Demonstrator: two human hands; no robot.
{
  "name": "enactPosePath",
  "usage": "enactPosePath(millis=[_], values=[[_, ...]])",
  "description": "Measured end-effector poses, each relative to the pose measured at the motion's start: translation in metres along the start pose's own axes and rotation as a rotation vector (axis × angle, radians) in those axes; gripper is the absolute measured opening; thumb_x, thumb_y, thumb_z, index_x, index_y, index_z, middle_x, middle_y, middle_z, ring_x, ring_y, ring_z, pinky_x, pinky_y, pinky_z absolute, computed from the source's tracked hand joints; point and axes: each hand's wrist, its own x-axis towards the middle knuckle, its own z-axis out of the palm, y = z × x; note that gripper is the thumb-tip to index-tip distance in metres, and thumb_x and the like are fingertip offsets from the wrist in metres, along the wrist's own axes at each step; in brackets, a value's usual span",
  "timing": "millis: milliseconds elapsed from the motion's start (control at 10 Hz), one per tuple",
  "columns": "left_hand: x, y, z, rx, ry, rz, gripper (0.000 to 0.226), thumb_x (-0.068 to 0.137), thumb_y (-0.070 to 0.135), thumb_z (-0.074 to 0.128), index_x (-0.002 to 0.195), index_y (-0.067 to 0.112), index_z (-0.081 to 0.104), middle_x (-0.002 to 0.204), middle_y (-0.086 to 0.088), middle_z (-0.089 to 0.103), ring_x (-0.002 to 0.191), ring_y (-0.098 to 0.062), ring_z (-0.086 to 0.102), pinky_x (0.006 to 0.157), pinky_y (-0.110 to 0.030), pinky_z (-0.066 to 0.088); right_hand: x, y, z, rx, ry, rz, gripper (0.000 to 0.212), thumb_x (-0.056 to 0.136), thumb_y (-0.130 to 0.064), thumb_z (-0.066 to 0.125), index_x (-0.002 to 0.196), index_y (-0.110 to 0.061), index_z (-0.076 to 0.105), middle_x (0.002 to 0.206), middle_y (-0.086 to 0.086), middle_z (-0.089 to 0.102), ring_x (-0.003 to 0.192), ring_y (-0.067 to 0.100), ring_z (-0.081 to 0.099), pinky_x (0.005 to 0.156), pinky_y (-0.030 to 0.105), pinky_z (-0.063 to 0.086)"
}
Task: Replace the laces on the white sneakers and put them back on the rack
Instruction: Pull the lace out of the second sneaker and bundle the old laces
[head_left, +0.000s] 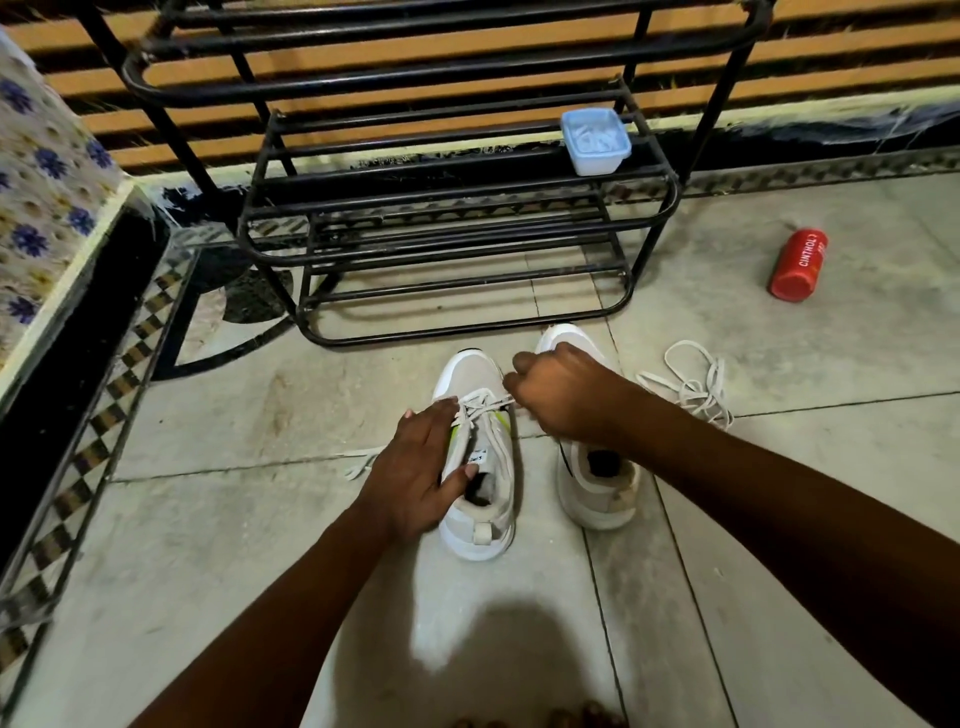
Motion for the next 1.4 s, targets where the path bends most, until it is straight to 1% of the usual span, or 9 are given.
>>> enactPosePath(millis=[200, 300, 400, 600, 700, 900, 1100, 1300, 1400], values=[[0.000, -0.001, -0.003, -0.034, -0.013, -0.001, 0.081, 0.099, 0.063, 0.039, 0.163, 0.017, 0.020, 0.168, 0.001, 0.026, 0.155, -0.016, 0.023, 0.128, -0.049, 0.014, 0.000, -0.012, -0.006, 0.254, 0.752, 0.163, 0.009, 0.099, -0.003, 0.048, 0.097, 0.000, 0.056, 0.106, 0.017, 0.053, 0.086, 0.026, 0.052, 0.072, 0.033, 0.045], [0.000, 0.000, -0.003, -0.044, -0.014, -0.006, 0.081, 0.098, 0.062, 0.041, 0.162, 0.016, 0.021, 0.168, 0.001, 0.026, 0.155, -0.017, 0.024, 0.127, -0.051, 0.014, 0.010, -0.024, -0.022, 1.686, 0.873, 0.631, 0.016, 0.105, -0.005, 0.045, 0.091, -0.004, 0.053, 0.092, 0.010, 0.063, 0.068, 0.031, 0.057, 0.064, 0.031, 0.052], [0.000, -0.001, -0.003, -0.040, -0.009, -0.007, 0.081, 0.098, 0.062, 0.041, 0.162, 0.016, 0.022, 0.168, 0.000, 0.027, 0.154, -0.018, 0.025, 0.127, -0.051, 0.014, 0.012, -0.023, -0.029, 2.316, 0.775, 0.704, 0.026, 0.109, -0.010, 0.040, 0.083, -0.010, 0.043, 0.070, 0.007, 0.050, 0.048, 0.011, 0.039, 0.046, 0.024, 0.041], [0.000, 0.001, -0.003, -0.033, -0.003, -0.035, 0.082, 0.096, 0.064, 0.042, 0.162, 0.017, 0.024, 0.167, 0.002, 0.029, 0.153, -0.016, 0.027, 0.129, -0.047, 0.008, -0.001, 0.019, 0.011, 0.454, 0.152, 0.005, 0.018, 0.093, -0.031, 0.068, 0.101, -0.016, 0.062, 0.083, -0.002, 0.061, 0.075, 0.013, 0.059, 0.068, 0.030, 0.051], [0.000, 0.003, -0.004, -0.044, -0.004, -0.043, 0.083, 0.096, 0.064, 0.042, 0.161, 0.017, 0.025, 0.166, 0.002, 0.030, 0.153, -0.015, 0.026, 0.129, -0.043, 0.005, 0.000, 0.017, 0.015, 0.264, 0.151, -0.041, 0.014, 0.091, -0.022, 0.067, 0.084, -0.010, 0.065, 0.083, 0.008, 0.059, 0.087, 0.030, 0.060, 0.072, 0.044, 0.056], [0.000, 0.003, -0.004, -0.055, -0.006, -0.044, 0.082, 0.095, 0.062, 0.044, 0.161, 0.018, 0.024, 0.166, 0.003, 0.030, 0.154, -0.014, 0.025, 0.129, -0.044, 0.005, -0.004, 0.022, -0.012, 0.746, 0.816, 0.385, 0.017, 0.092, -0.014, 0.067, 0.076, -0.011, 0.062, 0.082, -0.002, 0.057, 0.084, 0.021, 0.047, 0.076, 0.033, 0.035], [0.000, 0.003, -0.004, -0.056, -0.004, -0.046, 0.081, 0.095, 0.061, 0.043, 0.161, 0.018, 0.024, 0.166, 0.003, 0.030, 0.154, -0.015, 0.026, 0.129, -0.044, 0.005, 0.004, -0.012, -0.014, 1.972, 0.662, 0.428, 0.028, 0.108, -0.009, 0.043, 0.081, -0.003, 0.048, 0.093, 0.013, 0.074, 0.065, 0.021, 0.066, 0.060, 0.033, 0.049], [0.000, 0.005, -0.002, -0.083, 0.000, -0.058, 0.079, 0.098, 0.063, 0.040, 0.161, 0.018, 0.025, 0.166, 0.003, 0.030, 0.153, -0.014, 0.026, 0.128, -0.048, 0.009, 0.001, 0.017, 0.014, 0.570, 0.238, 0.024, 0.012, 0.098, -0.022, 0.059, 0.107, -0.016, 0.054, 0.074, -0.003, 0.058, 0.065, 0.020, 0.053, 0.062, 0.033, 0.047], [-0.001, 0.005, 0.000, -0.100, 0.014, -0.055, 0.077, 0.099, 0.061, 0.039, 0.161, 0.018, 0.024, 0.166, 0.004, 0.029, 0.153, -0.015, 0.027, 0.128, -0.048, 0.011, 0.007, 0.014, 0.019, 0.428, 0.055, -0.033, 0.013, 0.091, -0.029, 0.066, 0.090, -0.017, 0.062, 0.079, -0.005, 0.048, 0.079, 0.021, 0.052, 0.071, 0.038, 0.052]])
